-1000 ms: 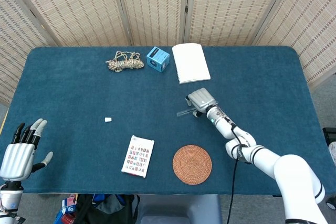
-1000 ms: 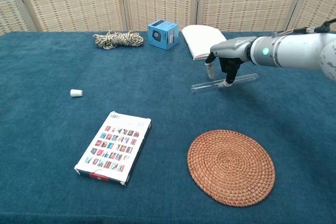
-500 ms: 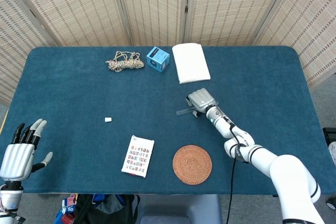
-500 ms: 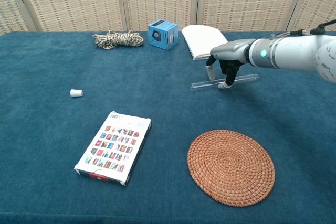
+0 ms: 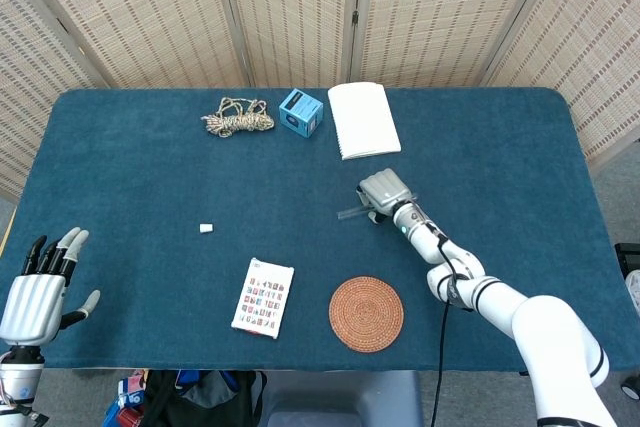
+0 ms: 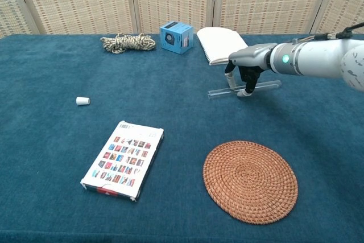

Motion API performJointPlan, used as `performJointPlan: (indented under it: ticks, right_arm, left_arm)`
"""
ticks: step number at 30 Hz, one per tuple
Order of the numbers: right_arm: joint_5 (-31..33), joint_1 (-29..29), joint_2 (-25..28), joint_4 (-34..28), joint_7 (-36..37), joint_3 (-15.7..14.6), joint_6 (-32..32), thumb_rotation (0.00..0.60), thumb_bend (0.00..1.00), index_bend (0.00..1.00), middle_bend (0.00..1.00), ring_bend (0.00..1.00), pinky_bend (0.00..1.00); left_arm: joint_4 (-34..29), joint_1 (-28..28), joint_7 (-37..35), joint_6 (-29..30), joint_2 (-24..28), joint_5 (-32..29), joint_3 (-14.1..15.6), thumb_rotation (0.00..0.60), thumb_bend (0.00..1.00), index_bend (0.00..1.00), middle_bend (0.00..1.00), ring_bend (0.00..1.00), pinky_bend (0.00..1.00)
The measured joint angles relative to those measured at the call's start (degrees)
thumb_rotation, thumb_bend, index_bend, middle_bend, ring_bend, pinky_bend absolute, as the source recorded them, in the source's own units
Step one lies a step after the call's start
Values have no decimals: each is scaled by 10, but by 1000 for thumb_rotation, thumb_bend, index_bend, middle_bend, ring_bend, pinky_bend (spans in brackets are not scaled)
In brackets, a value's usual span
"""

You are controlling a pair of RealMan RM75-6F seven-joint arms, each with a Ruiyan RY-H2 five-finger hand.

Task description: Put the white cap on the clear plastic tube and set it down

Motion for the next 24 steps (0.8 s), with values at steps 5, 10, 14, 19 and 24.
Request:
performJointPlan:
  ticks: [5,10,14,19,24]
  right_arm:
    - [-2,-3,0,-1,4,1,10,600,487,666,1000,1000,1000]
    - [-13,-12,11,-20,17,3,34,600,609,747,1000,1000,1000]
    - [-25,-23,32,-53,30,4,64,600,666,779,1000,1000,1000]
    - [-38,-48,78,-122,47,9,119,600,713,815,1000,1000,1000]
    - [-44,-88,140,-210,59,15,187,600,726,837,1000,1000,1000]
  left_arm:
    - [0,-1,-1,0,0,0,-1,600,249,47,84,131,37]
    - [-1,-7,-4,-4,3,3,-5,600,249,47,84,131,37]
    - [-3,-14,-12,-10,8,5,-9,600,249,47,88,132,37]
    - [-6,-32,-29,-23,18,11,-19,600,250,53,127,202,66]
    - [-3,-63,-54,-45,25,22,-33,600,249,85,221,341,255]
